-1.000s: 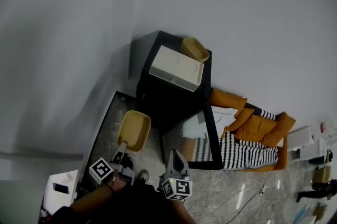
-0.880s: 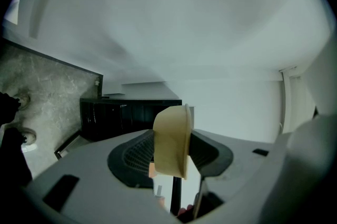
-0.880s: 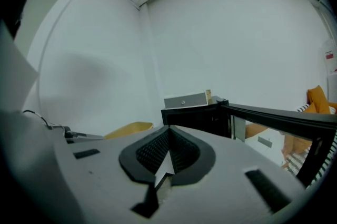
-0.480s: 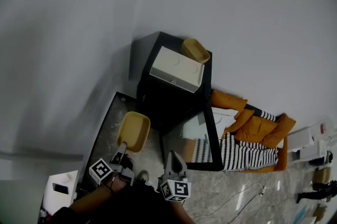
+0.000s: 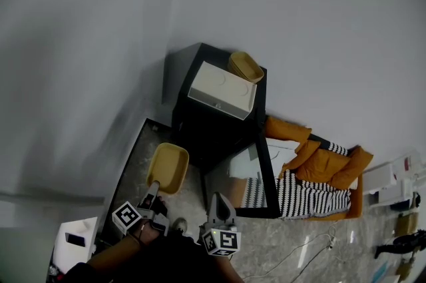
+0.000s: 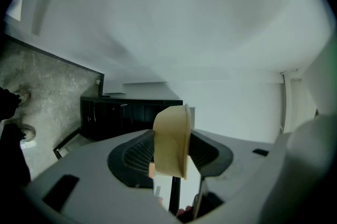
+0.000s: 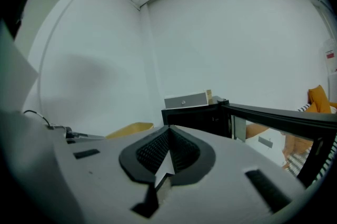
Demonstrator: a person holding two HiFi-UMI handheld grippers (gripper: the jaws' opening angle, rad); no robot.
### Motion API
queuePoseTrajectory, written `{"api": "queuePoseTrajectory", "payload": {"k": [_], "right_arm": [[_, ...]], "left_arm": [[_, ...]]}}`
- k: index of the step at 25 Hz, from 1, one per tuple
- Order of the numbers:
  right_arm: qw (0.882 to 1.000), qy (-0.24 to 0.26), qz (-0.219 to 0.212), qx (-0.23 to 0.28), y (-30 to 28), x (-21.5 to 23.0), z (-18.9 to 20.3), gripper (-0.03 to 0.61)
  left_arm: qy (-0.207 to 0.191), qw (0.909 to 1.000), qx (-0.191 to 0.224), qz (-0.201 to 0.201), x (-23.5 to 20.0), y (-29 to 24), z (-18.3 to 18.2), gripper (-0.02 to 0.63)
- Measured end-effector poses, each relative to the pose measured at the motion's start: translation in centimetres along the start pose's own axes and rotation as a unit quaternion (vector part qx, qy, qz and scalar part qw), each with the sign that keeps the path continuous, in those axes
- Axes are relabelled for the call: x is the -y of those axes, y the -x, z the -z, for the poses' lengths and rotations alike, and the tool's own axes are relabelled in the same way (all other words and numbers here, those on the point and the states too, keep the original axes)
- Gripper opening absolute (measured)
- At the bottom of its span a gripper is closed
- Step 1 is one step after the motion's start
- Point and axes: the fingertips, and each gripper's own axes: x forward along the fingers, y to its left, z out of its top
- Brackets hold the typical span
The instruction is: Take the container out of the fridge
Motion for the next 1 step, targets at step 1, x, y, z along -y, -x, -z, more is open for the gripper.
{"api": "queuePoseTrajectory", "payload": {"k": [1], "right_arm": [[1.000,0.000,0.000,-0.001,0.09,-0.02,0.00,0.000]], "left_arm": [[0.001,1.0000,0.000,0.000,0.03,0.05,0.05,0.187]]}}
